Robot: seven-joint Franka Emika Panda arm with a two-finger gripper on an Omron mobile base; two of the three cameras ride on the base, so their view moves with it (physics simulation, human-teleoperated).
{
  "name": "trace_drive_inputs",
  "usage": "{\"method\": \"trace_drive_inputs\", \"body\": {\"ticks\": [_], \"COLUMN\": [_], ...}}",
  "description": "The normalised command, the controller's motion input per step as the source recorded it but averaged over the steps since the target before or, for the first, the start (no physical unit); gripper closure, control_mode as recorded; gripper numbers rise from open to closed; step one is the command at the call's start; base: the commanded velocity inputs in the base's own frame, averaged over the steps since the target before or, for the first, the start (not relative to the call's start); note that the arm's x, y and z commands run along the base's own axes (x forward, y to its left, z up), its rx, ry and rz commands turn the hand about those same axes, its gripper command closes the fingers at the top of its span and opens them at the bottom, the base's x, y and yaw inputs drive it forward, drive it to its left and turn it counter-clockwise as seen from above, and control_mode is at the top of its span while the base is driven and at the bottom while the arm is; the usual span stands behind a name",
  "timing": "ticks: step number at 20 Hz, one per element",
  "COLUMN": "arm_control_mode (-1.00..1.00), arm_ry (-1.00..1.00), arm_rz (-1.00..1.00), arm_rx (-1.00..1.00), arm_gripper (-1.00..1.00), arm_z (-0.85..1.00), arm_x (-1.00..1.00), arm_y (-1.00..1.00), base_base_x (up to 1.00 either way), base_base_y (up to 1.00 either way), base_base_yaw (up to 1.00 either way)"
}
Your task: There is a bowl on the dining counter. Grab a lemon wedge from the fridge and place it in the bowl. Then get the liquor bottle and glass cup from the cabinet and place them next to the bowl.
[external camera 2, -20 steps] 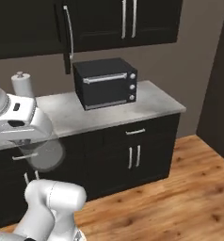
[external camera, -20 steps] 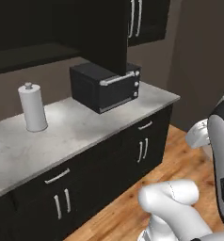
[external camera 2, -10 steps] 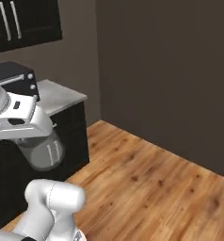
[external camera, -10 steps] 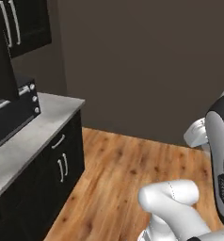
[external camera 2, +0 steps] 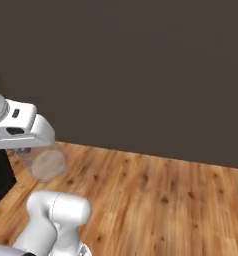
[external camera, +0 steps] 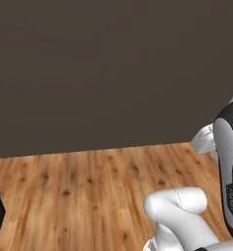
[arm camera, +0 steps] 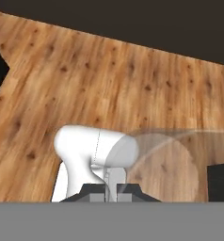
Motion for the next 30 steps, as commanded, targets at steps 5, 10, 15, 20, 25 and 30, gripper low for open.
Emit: {"method": "trace_drive_inputs", "body": {"ticks": [5, 10, 15, 20, 25, 30], "arm_control_mode": [1.0, 1.0, 1.0, 1.0, 1.0, 1.0], "arm_ry": [0.0, 0.0, 0.0, 0.0, 0.0, 0.0], "arm_rz": [0.0, 0.0, 0.0, 0.0, 0.0, 0.0], "arm_rx": [0.0, 0.0, 0.0, 0.0, 0.0, 0.0], "arm_gripper": [1.0, 1.0, 1.0, 1.0, 1.0, 1.0], "arm_z": [0.0, 0.0, 0.0, 0.0, 0.0, 0.0], "arm_x": [0.0, 0.0, 0.0, 0.0, 0.0, 0.0], "arm_y": [0.0, 0.0, 0.0, 0.0, 0.0, 0.0], "base_base_x": [0.9, 1.0, 1.0, 0.94, 0.47, 0.33], "base_base_y": [-0.24, 0.0, 0.0, -0.08, -0.15, -0.23], "base_base_yaw": [-0.46, -0.36, -0.34, -0.46, -0.69, -0.73]}}
